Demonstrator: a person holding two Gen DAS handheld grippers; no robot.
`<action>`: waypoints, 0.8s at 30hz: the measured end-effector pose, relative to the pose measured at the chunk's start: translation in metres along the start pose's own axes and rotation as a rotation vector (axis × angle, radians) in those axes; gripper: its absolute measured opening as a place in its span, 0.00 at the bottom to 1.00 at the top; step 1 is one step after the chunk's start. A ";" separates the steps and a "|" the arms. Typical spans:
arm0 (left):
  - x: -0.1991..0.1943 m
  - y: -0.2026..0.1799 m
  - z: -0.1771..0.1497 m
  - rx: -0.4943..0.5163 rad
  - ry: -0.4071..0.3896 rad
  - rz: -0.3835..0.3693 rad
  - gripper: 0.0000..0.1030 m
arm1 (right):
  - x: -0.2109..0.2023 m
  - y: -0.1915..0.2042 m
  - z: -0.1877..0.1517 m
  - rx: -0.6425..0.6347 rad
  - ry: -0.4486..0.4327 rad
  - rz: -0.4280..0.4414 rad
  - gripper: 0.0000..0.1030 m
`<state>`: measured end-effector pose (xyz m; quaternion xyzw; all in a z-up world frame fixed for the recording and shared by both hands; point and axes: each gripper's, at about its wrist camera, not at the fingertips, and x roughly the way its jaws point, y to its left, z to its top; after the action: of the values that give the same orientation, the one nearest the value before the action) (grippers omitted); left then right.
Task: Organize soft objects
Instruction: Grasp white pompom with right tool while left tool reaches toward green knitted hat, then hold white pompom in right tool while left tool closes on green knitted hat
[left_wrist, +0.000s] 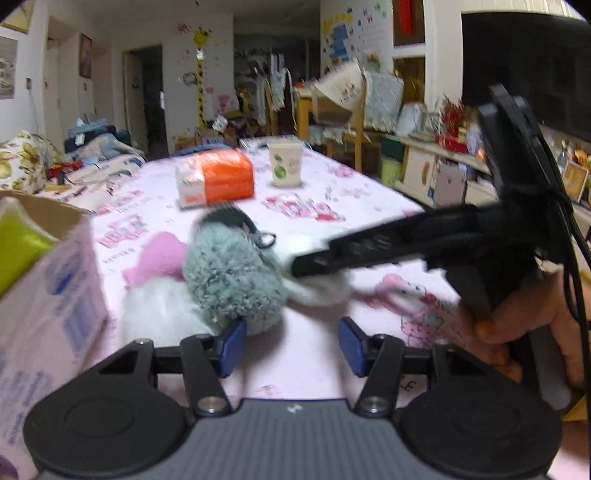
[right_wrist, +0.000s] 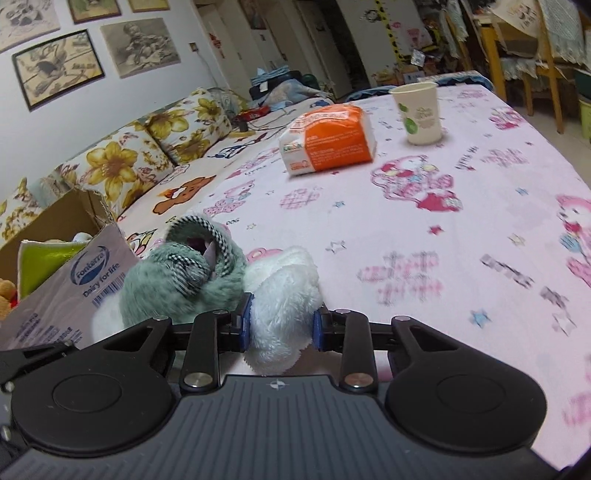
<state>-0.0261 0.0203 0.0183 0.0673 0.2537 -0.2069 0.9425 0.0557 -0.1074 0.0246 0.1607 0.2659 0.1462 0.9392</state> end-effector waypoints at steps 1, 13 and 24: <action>-0.006 0.003 0.000 0.001 -0.018 0.014 0.53 | -0.005 -0.001 -0.001 0.005 -0.002 -0.009 0.36; -0.015 0.023 0.005 -0.017 -0.089 0.152 0.67 | -0.066 0.002 -0.031 0.032 -0.016 -0.119 0.36; 0.008 0.039 -0.003 -0.037 -0.014 0.137 0.86 | -0.074 0.006 -0.050 -0.010 -0.027 -0.178 0.42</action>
<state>-0.0049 0.0533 0.0128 0.0658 0.2457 -0.1375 0.9573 -0.0327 -0.1174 0.0203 0.1337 0.2655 0.0613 0.9528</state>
